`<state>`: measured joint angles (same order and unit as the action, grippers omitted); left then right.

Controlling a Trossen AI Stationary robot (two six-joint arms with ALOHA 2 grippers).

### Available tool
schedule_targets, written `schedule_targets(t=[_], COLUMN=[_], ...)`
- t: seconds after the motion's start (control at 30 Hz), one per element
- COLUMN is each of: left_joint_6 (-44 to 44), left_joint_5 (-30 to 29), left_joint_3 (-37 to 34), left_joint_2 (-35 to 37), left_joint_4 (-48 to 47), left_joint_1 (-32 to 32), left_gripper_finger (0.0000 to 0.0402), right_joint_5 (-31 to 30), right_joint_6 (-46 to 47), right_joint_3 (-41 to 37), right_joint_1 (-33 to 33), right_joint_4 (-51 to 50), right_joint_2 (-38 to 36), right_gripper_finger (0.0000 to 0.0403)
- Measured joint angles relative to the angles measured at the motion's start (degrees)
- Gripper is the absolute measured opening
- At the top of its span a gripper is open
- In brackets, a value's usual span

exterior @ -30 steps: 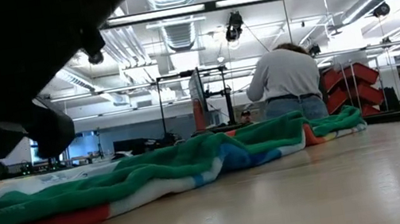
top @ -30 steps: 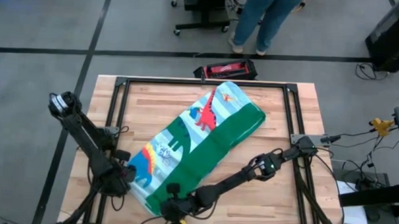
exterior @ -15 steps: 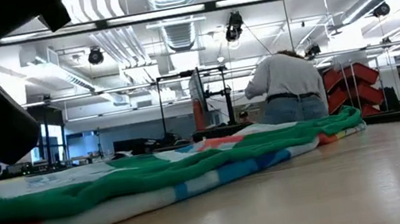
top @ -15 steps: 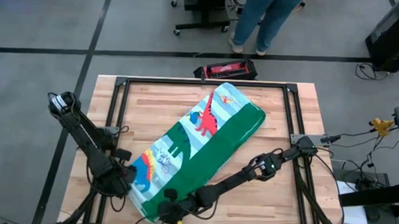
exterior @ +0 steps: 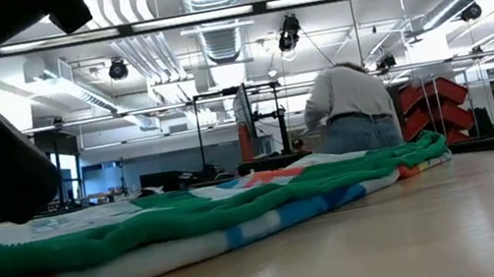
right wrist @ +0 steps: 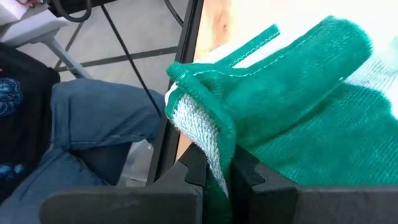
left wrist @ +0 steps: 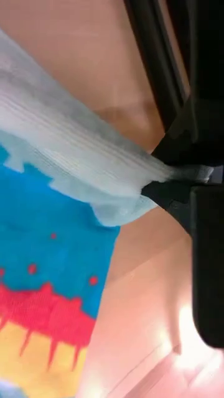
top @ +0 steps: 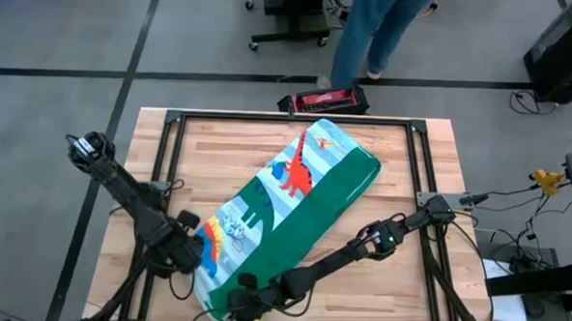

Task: Roll towel
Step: Roll the multi-color dinosaur print towel

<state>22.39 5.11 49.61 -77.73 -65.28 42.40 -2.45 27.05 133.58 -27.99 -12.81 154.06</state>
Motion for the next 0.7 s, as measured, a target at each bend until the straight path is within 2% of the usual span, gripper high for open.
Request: schedule_targets(t=[0.2, 0.3, 0.5, 0.7], left_joint_6=[-3.2, -4.83, -6.94, -7.18], left_joint_5=[-2.44, -5.12, -11.33, -12.25], left_joint_3=[-0.31, -0.25, -0.31, -0.63], left_joint_2=[0.0, 0.0, 0.0, 0.02], left_joint_4=[-0.13, 0.34, 1.94, 5.26], left_joint_1=[-2.58, -3.37, -4.55, -5.79], left_gripper_finger=[0.0, 0.0, 0.0, 0.0], right_joint_5=[-1.98, -4.73, -5.54, -10.15], right_joint_6=[-1.1, -1.34, -1.55, -1.55], right_joint_3=[0.12, 0.17, 0.17, 0.17], right_joint_1=[0.0, 0.0, 0.02, -0.27], right_joint_4=[-4.65, -8.89, -11.9, -13.67], right_joint_2=[-1.91, -2.8, -3.08, -3.15], right_gripper_finger=[0.0009, 0.0009, 0.0009, 0.0048])
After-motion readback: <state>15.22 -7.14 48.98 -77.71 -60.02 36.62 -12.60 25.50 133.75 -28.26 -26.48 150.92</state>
